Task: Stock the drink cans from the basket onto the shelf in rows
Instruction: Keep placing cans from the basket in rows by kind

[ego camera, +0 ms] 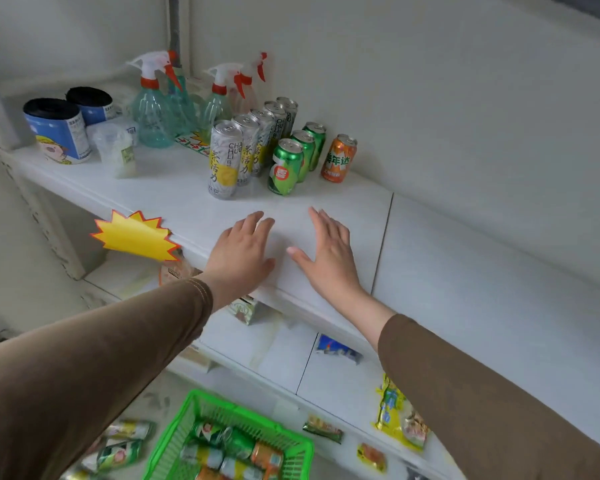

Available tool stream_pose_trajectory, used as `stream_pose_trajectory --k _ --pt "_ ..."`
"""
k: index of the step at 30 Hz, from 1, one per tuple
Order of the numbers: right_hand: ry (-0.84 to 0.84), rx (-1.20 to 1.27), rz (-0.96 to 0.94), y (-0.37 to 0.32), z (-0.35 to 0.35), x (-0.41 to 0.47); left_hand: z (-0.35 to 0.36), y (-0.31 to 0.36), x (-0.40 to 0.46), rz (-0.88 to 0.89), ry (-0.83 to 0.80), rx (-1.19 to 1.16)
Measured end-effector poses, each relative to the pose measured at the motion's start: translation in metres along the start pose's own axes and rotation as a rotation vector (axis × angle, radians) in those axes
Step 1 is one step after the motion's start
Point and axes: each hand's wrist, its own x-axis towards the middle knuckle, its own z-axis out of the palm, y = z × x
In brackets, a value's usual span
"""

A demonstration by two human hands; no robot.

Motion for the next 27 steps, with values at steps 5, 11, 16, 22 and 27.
stream_pose_trajectory --k 5,11,16,22,27 --pt "0.067 -0.086 -0.073 -0.021 0.022 -0.081 0.003 -0.019 -0.078 0.095 0.077 -0.003" --pt "0.092 -0.182 -0.214 -0.027 0.076 -0.176 0.04 -0.042 -0.171 0.168 0.087 -0.007" --pt "-0.035 -0.168 -0.221 0.004 0.156 -0.244 0.111 -0.067 -0.248 0.112 -0.027 -0.04" --pt "-0.239 -0.054 -0.065 0.066 0.266 -0.313 0.228 -0.095 -0.323 -0.012 -0.227 -0.043" --pt "-0.389 -0.018 0.086 0.129 0.361 -0.363 0.333 -0.113 -0.37 -0.138 -0.389 -0.045"
